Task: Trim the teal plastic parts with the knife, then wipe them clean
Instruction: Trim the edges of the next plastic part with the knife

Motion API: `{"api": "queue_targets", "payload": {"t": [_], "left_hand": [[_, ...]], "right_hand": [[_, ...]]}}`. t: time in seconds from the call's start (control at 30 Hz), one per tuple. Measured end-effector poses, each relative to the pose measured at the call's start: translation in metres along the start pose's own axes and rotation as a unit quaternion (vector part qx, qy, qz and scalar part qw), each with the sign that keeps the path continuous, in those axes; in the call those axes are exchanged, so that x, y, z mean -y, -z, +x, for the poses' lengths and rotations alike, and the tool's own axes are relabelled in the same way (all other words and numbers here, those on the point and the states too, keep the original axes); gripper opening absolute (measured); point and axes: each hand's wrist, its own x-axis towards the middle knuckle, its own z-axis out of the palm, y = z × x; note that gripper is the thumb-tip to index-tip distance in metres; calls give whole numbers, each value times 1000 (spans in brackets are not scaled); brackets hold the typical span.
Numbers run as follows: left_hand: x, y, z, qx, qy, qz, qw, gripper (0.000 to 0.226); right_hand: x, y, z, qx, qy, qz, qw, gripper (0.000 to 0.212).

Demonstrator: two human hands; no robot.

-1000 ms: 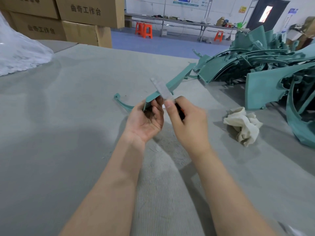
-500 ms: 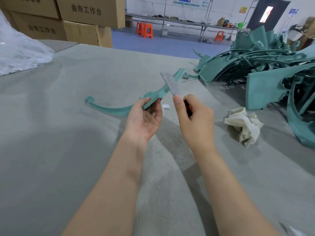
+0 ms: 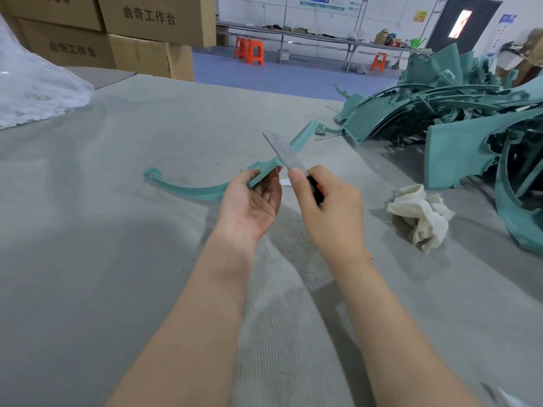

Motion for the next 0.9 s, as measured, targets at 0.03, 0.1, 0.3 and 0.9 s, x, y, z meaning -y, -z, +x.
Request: {"api": "queue_targets", "payload": {"t": [0.03, 0.1, 0.3, 0.9], "left_hand": [[0, 0, 0, -3, -3, -1, 1000, 17], [0, 1, 1, -10, -10, -3, 1000, 16], [1, -1, 0, -19, -14, -20, 1000, 20], [3, -4, -4, -11, 4, -45, 999, 24]], "right_hand": [[0, 0, 0, -6, -1, 2, 1000, 48], [-2, 1, 1, -15, -4, -1, 1000, 48], [-1, -2, -1, 4, -12, -42, 999, 46], [-2, 0, 0, -15, -34, -77, 996, 48]]}}
